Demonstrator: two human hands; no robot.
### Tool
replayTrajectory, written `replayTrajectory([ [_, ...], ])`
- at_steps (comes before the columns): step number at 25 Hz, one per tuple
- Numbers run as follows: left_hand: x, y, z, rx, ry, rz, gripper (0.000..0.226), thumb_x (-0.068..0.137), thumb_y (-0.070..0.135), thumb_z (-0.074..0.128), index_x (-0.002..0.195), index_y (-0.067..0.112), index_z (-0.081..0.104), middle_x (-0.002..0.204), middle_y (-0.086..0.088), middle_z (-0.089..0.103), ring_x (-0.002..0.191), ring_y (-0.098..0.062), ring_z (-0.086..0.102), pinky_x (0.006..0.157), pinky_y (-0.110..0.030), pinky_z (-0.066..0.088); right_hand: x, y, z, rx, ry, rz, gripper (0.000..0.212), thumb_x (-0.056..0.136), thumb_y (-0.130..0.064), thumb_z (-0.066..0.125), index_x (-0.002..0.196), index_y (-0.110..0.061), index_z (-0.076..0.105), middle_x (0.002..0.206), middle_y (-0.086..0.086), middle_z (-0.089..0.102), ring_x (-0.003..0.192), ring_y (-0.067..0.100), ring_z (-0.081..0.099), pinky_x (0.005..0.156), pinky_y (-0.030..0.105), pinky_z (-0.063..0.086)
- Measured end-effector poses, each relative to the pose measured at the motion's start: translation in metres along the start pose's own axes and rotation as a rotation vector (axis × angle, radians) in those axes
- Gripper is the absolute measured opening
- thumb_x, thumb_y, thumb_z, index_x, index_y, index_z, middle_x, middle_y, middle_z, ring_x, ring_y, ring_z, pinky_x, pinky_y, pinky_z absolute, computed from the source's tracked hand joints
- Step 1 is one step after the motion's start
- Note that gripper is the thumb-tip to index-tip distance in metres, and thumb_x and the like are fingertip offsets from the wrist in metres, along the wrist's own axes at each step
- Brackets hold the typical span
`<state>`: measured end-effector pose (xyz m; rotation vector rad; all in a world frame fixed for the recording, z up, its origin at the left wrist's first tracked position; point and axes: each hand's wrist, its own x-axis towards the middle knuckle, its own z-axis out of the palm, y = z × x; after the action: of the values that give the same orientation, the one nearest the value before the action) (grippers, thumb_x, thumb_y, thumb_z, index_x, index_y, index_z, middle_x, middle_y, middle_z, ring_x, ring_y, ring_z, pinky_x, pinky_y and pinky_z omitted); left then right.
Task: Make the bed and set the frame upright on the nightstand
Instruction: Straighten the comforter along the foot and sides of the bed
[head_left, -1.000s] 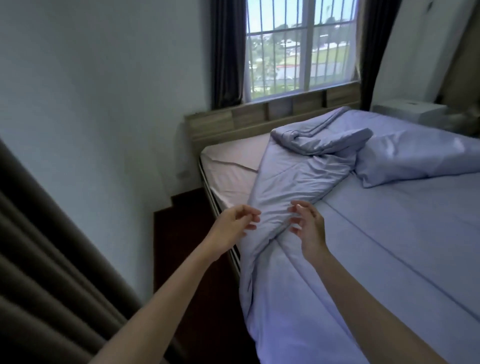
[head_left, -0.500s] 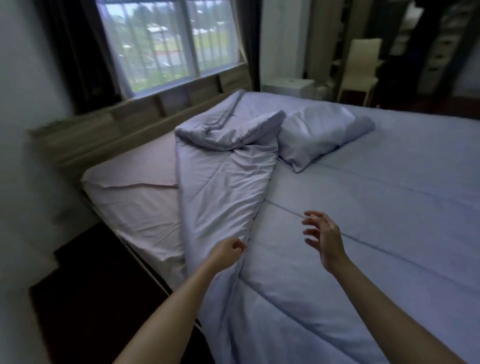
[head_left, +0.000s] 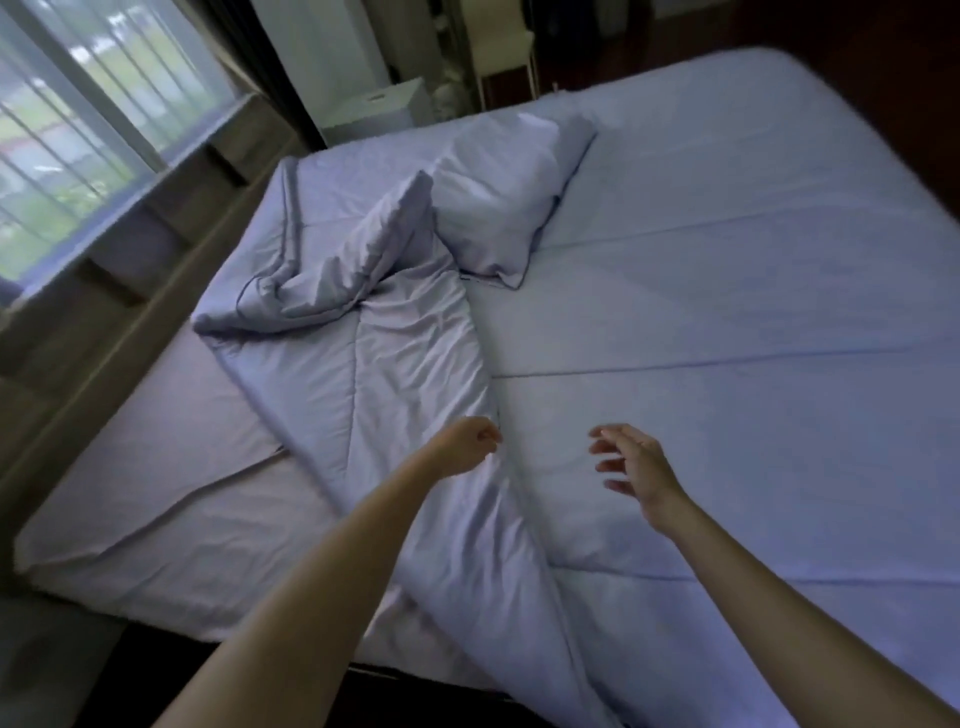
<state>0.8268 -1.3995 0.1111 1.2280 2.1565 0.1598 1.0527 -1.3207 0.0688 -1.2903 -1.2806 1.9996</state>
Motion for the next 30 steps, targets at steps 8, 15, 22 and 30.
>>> replayTrajectory([
  [8, 0.034, -0.043, 0.025, 0.650, -0.148, 0.018, 0.042, 0.095, 0.030, 0.039, 0.136, 0.027, 0.044, 0.136, -0.005, 0.048, 0.124, -0.027, 0.050, 0.100, -0.038, 0.043, 0.021, 0.080, 0.054, -0.429, -0.198, 0.225, 0.006, 0.089, -0.023, 0.057, 0.085, -0.019, 0.057, 0.082, 0.002, 0.056, 0.064, 0.010, 0.049, 0.050, 0.021, 0.034],
  [15, 0.056, -0.110, 0.016, 0.433, -0.159, 0.102, 0.056, 0.094, 0.048, 0.040, 0.144, 0.027, 0.025, 0.141, -0.023, 0.038, 0.127, -0.044, 0.042, 0.106, -0.046, 0.036, -0.006, 0.114, 0.164, -0.423, -0.183, 0.069, 0.106, 0.059, -0.035, 0.081, 0.147, -0.011, 0.028, 0.143, 0.005, 0.043, 0.131, 0.018, 0.042, 0.104, 0.024, 0.037],
  [22, 0.061, -0.114, -0.012, 0.744, 0.091, 0.136, 0.056, 0.098, 0.032, 0.041, 0.149, 0.021, 0.020, 0.160, -0.009, -0.010, 0.146, -0.038, 0.005, 0.109, -0.054, 0.029, -0.076, 0.104, 0.229, -0.555, -0.600, 0.180, 0.049, 0.067, -0.012, 0.079, 0.111, 0.001, 0.064, 0.096, -0.005, 0.076, 0.076, -0.004, 0.061, 0.083, 0.017, 0.051],
  [30, 0.080, -0.192, -0.141, 1.317, 0.381, -0.075, 0.053, 0.100, 0.025, 0.029, 0.150, 0.013, 0.015, 0.153, -0.005, 0.014, 0.132, -0.030, 0.032, 0.105, -0.039, 0.034, -0.113, 0.129, 0.251, -0.760, -0.723, 0.278, 0.042, 0.078, 0.001, 0.073, 0.117, -0.001, 0.060, 0.092, -0.007, 0.066, 0.085, 0.003, 0.060, 0.070, 0.010, 0.046],
])
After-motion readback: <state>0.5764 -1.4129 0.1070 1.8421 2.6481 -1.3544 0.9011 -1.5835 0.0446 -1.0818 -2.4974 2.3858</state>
